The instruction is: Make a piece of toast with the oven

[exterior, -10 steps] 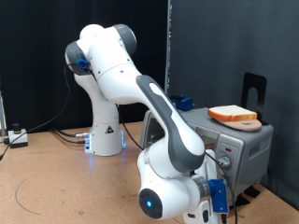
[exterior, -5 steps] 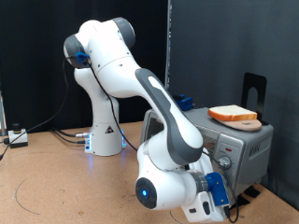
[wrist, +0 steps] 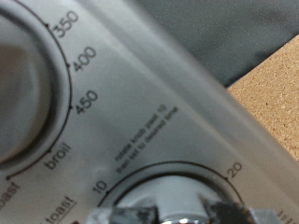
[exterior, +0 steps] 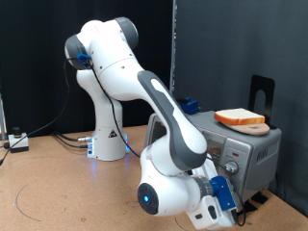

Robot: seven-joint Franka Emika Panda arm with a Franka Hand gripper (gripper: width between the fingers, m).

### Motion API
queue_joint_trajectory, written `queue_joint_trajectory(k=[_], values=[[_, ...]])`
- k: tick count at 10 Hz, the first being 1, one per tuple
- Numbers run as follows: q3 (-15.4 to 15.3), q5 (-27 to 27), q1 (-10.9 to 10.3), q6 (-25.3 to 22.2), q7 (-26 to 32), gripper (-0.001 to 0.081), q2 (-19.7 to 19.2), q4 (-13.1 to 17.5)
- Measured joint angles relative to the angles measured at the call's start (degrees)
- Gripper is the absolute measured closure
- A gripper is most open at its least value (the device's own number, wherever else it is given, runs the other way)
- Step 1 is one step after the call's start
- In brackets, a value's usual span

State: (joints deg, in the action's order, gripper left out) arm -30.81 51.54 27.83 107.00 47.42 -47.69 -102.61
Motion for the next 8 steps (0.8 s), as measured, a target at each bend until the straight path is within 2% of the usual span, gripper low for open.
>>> queue_joint_trajectory(k=[6, 8], values=[[0.0, 0.1, 0.0, 0.2, 0.0, 0.0711, 0.0, 0.0], [-0.3, 1.5, 0.0, 1.7, -0.2, 0.0679, 0.5, 1.9]])
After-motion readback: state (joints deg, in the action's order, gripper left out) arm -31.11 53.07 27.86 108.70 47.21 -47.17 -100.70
